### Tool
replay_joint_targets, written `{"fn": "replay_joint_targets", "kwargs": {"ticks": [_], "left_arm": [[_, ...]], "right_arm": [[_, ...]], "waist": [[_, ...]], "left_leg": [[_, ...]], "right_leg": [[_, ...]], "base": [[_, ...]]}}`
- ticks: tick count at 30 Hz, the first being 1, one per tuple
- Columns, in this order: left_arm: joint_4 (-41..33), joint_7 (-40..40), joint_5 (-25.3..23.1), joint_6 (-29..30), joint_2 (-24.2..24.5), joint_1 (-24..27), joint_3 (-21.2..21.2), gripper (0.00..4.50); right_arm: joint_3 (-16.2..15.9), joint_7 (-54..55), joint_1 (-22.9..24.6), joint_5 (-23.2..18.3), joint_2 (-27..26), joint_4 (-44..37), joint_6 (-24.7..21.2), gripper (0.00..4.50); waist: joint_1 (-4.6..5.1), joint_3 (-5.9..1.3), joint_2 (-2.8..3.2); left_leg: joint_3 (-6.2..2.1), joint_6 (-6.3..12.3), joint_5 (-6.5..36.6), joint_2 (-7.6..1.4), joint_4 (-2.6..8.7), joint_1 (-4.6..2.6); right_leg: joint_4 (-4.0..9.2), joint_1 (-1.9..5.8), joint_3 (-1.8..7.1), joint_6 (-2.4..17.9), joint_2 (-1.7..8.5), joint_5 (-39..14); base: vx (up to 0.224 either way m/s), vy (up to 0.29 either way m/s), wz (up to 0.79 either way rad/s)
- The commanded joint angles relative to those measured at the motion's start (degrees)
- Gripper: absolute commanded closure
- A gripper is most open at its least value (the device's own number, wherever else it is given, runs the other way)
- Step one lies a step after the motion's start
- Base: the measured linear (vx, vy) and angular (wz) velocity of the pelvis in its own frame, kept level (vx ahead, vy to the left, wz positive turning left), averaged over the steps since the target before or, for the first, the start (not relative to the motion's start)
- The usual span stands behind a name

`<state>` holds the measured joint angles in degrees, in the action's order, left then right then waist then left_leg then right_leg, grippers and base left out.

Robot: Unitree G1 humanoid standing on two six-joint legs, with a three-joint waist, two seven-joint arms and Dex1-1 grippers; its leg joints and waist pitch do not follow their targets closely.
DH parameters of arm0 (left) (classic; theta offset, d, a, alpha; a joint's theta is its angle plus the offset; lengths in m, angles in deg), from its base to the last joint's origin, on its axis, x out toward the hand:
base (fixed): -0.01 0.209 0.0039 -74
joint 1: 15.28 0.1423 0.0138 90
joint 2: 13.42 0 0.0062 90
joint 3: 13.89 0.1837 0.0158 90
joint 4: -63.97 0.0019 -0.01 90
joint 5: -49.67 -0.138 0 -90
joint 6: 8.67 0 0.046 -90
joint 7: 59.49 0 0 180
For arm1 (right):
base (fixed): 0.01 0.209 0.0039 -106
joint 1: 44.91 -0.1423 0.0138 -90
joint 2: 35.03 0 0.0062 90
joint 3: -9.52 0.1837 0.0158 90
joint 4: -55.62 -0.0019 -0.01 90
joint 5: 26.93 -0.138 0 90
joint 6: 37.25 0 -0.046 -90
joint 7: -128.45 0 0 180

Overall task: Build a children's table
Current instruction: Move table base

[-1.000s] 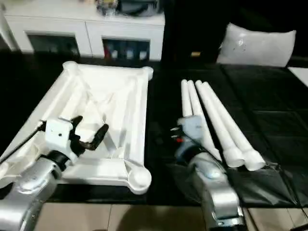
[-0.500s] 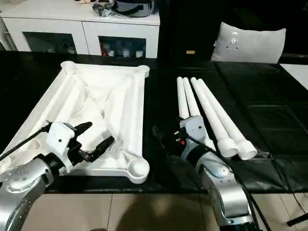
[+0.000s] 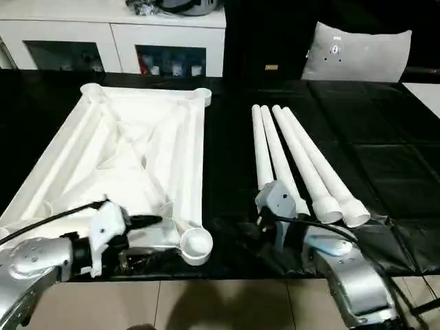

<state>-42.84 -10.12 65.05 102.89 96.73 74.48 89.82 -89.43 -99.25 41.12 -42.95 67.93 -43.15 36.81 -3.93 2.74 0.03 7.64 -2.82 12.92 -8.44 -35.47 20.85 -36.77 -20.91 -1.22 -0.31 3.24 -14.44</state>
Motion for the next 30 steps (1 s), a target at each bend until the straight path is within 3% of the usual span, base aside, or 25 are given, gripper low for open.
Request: {"fn": "replay_joint_targets", "kwargs": {"ticks": [1, 3, 6, 7, 14, 22, 29, 30], "left_arm": [[0.61, 1.72, -0.41, -0.43, 0.60, -0.53, 0.58, 0.93], [4.12, 5.17, -2.41, -2.43, 2.64, -3.06, 2.37, 1.26], [6.75, 6.61, -4.00, -3.83, 3.42, -4.73, 3.39, 1.32], [9.12, 8.23, -4.76, -5.24, 3.98, -6.24, 3.92, 1.53], [12.42, 10.56, -5.85, -7.36, 4.74, -8.67, 4.79, 2.14], [14.54, 12.22, -6.27, -8.03, 4.61, -9.72, 4.86, 2.71], [15.48, 10.79, -6.20, -7.27, 3.32, -9.86, 4.20, 3.16], [15.72, 10.54, -6.51, -6.90, 3.09, -9.88, 4.31, 3.39]], "right_arm": [[-0.11, -1.33, 0.27, -0.49, 0.73, -1.17, -0.34, 0.00], [-0.63, -3.31, 0.19, -0.59, 2.00, -1.42, -0.31, 0.00], [-0.85, -4.41, 0.13, -1.22, 2.57, -1.95, -1.09, 0.00], [-1.41, -5.54, 0.31, -1.78, 3.08, -2.73, -2.09, 0.00], [-2.64, -6.63, 0.78, -1.73, 3.50, -3.52, -2.35, 0.00], [-3.13, -7.04, 1.26, -2.59, 3.33, -4.58, -4.11, 0.00], [-3.00, -6.93, 1.57, -3.54, 2.44, -4.76, -4.41, 0.00], [-3.05, -6.96, 1.62, -3.42, 2.37, -4.69, -4.45, 0.00]], "waist": [[0.03, -2.73, 0.57], [0.17, -2.44, 0.64], [0.33, -2.45, 0.76], [0.24, -2.46, 1.06], [0.29, -2.74, 1.12], [0.19, -2.55, 1.15], [0.16, -2.55, 1.23], [0.21, -2.54, 1.22]], "left_leg": [[-0.88, 3.95, 4.33, -3.71, 4.66, -0.24], [-0.93, 3.32, 7.88, -3.77, 5.03, -0.34], [-0.90, 2.51, 9.26, -3.96, 5.09, -0.40], [-0.96, 2.42, 9.20, -3.94, 5.07, -0.43], [-0.78, 2.75, 6.90, -4.02, 4.82, -0.38], [-0.77, 2.05, 9.12, -4.12, 5.07, -0.51], [-0.74, 2.04, 9.24, -4.17, 5.10, -0.58], [-0.73, 2.03, 9.26, -4.16, 5.10, -0.53]], "right_leg": [[3.91, 2.25, 2.35, 13.97, 4.25, 5.80], [4.39, 2.12, 2.37, 13.98, 4.25, 0.71], [4.44, 2.10, 2.50, 13.99, 4.45, -1.75], [4.40, 2.05, 2.51, 14.08, 4.51, -1.80], [3.97, 2.14, 2.50, 15.38, 4.55, 3.36], [4.16, 2.07, 2.63, 15.74, 4.65, 0.29], [4.14, 2.00, 2.66, 15.82, 4.63, 0.82], [4.16, 2.04, 2.69, 15.82, 4.64, 0.71]], "base": [[0.000, 0.000, 0.00], [0.000, 0.000, 0.00], [0.000, 0.000, 0.00], [0.000, 0.000, 0.00], [0.000, 0.000, 0.00], [0.000, 0.000, 0.00], [0.000, 0.000, 0.00], [0.000, 0.000, 0.00]]}}
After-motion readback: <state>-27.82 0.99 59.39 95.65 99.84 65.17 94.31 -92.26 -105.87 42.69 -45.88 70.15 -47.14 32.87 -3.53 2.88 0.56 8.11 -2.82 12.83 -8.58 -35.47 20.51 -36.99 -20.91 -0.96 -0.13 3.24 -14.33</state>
